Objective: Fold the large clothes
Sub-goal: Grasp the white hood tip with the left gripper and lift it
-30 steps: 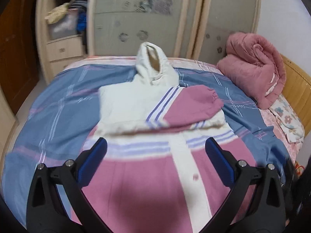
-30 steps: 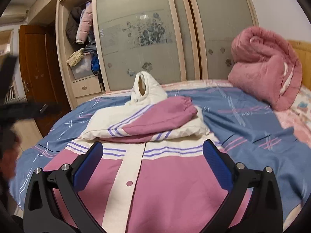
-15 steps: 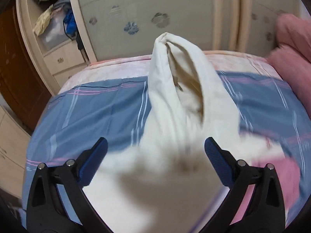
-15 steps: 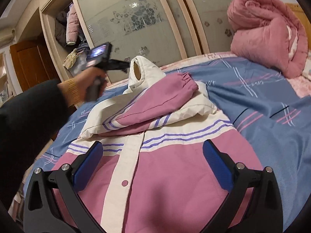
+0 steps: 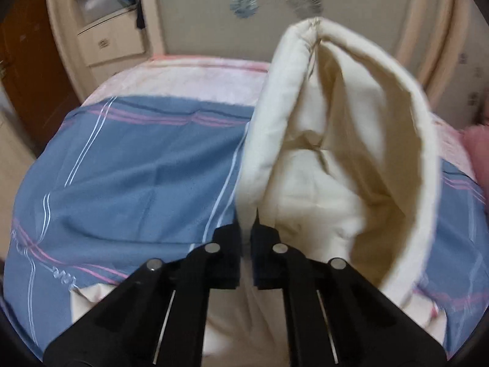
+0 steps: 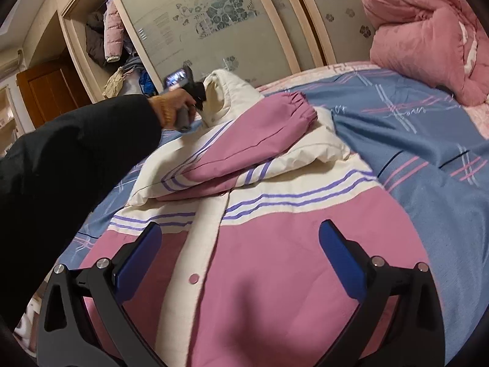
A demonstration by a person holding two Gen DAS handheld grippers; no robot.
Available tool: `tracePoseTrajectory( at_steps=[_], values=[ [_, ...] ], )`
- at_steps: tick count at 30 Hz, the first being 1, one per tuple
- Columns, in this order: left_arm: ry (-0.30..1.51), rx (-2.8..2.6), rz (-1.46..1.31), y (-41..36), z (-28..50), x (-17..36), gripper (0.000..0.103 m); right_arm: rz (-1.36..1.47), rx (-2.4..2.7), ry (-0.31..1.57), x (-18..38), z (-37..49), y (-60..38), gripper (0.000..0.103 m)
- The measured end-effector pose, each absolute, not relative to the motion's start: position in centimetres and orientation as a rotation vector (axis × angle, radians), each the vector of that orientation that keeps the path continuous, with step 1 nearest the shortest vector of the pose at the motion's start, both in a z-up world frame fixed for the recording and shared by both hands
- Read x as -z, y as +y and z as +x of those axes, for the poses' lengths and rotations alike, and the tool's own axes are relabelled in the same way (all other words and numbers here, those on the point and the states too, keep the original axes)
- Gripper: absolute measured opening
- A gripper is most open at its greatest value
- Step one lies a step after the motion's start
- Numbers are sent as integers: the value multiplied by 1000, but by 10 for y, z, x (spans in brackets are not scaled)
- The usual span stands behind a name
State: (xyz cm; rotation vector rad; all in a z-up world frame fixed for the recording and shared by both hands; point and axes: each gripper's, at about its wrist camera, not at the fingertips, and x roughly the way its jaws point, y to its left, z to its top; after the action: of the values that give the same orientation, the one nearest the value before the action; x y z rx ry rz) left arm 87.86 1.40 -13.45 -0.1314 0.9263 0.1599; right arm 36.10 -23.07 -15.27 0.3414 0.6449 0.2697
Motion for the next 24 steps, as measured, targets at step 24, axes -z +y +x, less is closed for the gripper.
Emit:
tracePoseTrajectory(
  at_steps=[24],
  values=[
    [850, 132, -266, 60, 615, 211, 6, 189, -212, 710, 157, 387, -215, 102]
  ],
)
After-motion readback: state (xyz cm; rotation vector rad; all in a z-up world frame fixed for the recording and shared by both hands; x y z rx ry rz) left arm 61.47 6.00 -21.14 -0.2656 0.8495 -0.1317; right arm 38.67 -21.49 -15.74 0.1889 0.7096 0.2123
